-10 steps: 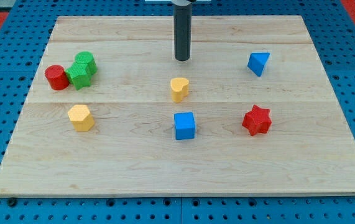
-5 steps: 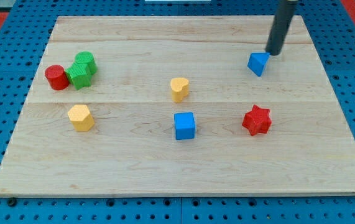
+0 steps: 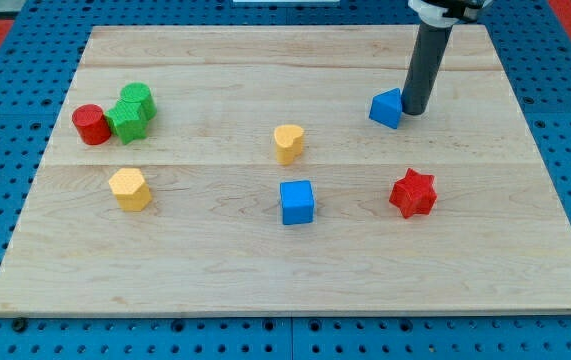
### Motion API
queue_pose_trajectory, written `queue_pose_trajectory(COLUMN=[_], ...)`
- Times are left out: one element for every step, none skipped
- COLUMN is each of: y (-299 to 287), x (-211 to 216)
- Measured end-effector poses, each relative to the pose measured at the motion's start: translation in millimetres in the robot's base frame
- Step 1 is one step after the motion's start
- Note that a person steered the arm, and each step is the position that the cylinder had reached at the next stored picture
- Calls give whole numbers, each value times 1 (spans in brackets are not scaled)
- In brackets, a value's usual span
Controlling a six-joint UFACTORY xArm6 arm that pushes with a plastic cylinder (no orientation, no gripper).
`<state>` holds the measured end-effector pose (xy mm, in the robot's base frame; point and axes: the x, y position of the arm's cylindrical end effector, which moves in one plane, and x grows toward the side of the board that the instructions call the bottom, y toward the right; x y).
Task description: Place the blue triangle close right to the red star
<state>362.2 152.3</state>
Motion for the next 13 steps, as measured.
queue_pose_trajectory(y=[-1, -1, -2, -2, -11, -30, -38, -42, -43, -46, -45, -18, 10], x=[1, -19, -35, -42, -43, -43, -43, -43, 0, 50, 30, 20, 40])
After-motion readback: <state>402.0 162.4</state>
